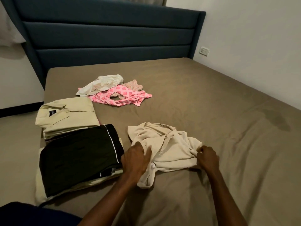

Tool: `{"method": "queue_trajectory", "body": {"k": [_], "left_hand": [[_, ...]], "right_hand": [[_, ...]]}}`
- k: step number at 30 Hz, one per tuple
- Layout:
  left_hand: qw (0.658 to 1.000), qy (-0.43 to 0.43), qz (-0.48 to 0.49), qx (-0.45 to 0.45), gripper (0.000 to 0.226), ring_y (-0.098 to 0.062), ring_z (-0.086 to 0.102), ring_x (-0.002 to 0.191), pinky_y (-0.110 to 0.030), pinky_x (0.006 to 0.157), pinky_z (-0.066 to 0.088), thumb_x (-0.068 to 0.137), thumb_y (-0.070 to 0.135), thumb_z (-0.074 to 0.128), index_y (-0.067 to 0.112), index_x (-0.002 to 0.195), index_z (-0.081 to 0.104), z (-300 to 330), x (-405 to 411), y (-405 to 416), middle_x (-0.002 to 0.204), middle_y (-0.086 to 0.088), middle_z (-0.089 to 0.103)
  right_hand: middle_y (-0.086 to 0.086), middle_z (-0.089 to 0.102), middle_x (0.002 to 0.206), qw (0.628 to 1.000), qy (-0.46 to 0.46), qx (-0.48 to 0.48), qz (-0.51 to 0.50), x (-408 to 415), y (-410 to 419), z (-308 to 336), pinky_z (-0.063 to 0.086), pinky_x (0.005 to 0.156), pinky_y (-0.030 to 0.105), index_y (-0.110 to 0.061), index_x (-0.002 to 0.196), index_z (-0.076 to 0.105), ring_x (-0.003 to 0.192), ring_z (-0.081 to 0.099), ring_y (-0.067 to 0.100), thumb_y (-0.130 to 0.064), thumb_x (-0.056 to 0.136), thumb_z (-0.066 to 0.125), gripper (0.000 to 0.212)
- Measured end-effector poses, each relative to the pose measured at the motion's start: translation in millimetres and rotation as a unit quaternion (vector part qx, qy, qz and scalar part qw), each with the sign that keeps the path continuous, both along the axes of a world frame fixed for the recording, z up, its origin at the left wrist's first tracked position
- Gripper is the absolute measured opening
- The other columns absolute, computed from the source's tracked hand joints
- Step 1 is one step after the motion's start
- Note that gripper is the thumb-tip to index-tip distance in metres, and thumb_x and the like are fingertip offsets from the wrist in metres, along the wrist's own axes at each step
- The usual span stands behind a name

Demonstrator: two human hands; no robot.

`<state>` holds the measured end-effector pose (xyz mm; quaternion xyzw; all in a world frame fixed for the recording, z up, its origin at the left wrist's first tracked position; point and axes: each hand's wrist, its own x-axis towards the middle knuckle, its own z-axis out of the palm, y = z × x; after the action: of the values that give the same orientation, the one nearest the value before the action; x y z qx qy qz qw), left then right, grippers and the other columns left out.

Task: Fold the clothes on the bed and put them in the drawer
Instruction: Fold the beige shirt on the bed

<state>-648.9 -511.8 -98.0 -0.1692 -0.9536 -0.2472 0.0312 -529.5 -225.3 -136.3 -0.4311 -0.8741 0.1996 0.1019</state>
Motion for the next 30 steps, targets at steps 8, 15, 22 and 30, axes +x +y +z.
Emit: {"method": "queue_trajectory", "body": {"k": [8, 15, 22, 30], "left_hand": [[0.989, -0.092, -0.048, -0.106, 0.043, -0.023, 0.066, 0.101, -0.033, 0.079, 0.049, 0.087, 0.058, 0.069, 0.021, 0.108, 0.06, -20, 16, -8, 0.11, -0.001, 0.067], [0.875, -0.321, 0.046, 0.36, 0.01, -0.024, 0.063, 0.081, -0.032, 0.07, 0.049, 0.094, 0.015, 0.068, 0.01, 0.086, 0.065, -9, -12, -38, 0.084, -0.007, 0.067], [0.94, -0.157, 0.08, 0.291, 0.023, -0.018, 0.059, 0.068, -0.028, 0.056, 0.039, 0.088, 0.031, 0.076, 0.014, 0.081, 0.063, 20, -32, -58, 0.075, -0.001, 0.064], [0.981, -0.02, 0.118, 0.156, 0.018, -0.032, 0.065, 0.098, -0.034, 0.077, 0.045, 0.09, 0.03, 0.067, 0.017, 0.102, 0.065, 94, -75, -80, 0.099, -0.006, 0.069]], "right_hand": [[-0.003, 0.076, 0.077, 0.949, 0.21, -0.227, 0.058, -58, -36, 8, 0.057, 0.08, 0.043, -0.024, 0.09, 0.069, 0.076, 0.071, 0.014, -0.06, 0.091, 0.067, 0.036], [0.001, 0.07, 0.06, 0.974, 0.133, -0.155, 0.099, -94, -46, 12, 0.056, 0.064, 0.041, -0.014, 0.068, 0.068, 0.065, 0.071, 0.026, -0.029, 0.076, 0.076, 0.019], [0.004, 0.068, 0.076, 0.835, 0.419, -0.341, -0.106, -92, -21, 87, 0.048, 0.064, 0.032, -0.018, 0.078, 0.067, 0.076, 0.061, 0.025, 0.003, 0.083, 0.044, 0.031], [0.007, 0.074, 0.07, 0.911, 0.297, -0.238, 0.158, -51, -5, 171, 0.053, 0.057, 0.023, -0.003, 0.087, 0.078, 0.059, 0.065, 0.015, 0.008, 0.077, 0.078, 0.015]]}}
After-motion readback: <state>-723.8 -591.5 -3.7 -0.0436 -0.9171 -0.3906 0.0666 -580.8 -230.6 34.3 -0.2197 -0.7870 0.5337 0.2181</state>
